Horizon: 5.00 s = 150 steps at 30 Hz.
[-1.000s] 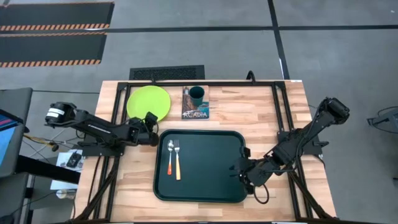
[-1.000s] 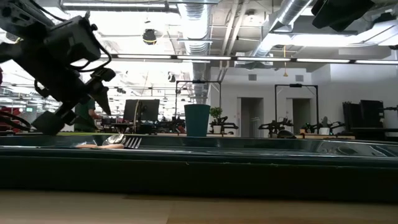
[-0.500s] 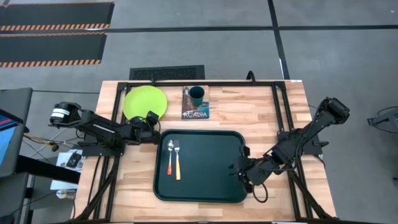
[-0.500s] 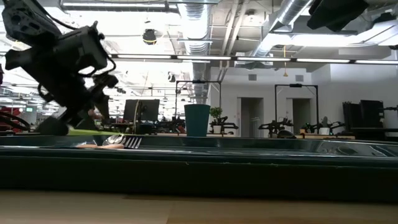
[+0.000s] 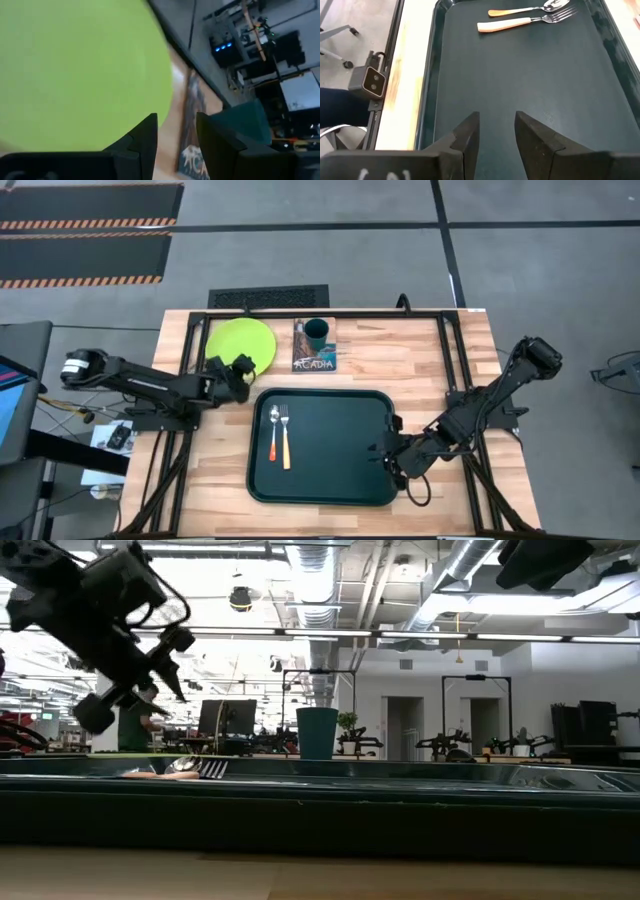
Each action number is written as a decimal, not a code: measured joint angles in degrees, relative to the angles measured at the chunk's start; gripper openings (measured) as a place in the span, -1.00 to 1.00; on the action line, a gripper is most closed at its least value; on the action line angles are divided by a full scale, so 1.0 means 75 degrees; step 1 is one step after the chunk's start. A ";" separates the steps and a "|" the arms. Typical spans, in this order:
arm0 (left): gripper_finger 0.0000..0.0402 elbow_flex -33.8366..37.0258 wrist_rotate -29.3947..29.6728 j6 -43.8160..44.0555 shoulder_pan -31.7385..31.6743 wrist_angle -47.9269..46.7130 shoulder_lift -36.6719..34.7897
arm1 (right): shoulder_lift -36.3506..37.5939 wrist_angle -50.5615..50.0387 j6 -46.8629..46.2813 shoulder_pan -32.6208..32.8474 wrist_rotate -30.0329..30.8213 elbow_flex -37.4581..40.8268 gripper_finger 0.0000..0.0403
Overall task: Pick and place plate/cup/fork/spoon on tray
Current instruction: Put the green plate on the black tray to the right of the orange fork
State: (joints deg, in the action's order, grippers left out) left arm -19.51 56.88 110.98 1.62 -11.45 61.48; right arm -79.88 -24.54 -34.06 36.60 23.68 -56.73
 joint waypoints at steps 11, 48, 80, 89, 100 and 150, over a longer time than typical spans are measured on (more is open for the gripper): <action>-0.41 -0.1199 -0.1079 -0.9124 -0.1740 0.4186 -0.1513 | 0.0000 -0.0072 0.0190 -0.0256 0.0043 0.0000 -0.26; 0.04 -0.7052 -0.6137 -1.5773 -0.9027 -0.5128 0.5094 | -0.0003 -0.0915 0.0548 -0.1702 -0.0160 0.0000 -0.32; 0.04 -0.6554 -0.8249 -1.5020 -0.9315 -0.3537 0.5321 | -0.0012 -0.1130 0.0554 -0.1836 0.0118 0.0003 -0.34; 0.04 -0.6525 -0.7687 -1.4404 -0.9573 -0.3445 0.5321 | -0.0015 -0.1146 0.0612 -0.1999 0.0060 0.0009 -0.34; 0.04 -0.6083 -0.7856 -1.2301 -0.9501 -0.2903 0.5324 | -0.0015 -0.1279 0.0617 -0.1993 0.0058 0.0009 -0.34; 0.04 -0.4859 -0.5742 -1.1649 -0.3568 -0.4148 0.3663 | -0.0015 -0.0841 0.1227 -0.2499 -0.0376 0.0009 -0.34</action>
State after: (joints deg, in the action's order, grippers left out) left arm -55.95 13.81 23.62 -25.14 -42.56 88.95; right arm -79.99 -30.85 -24.86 17.85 20.86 -56.66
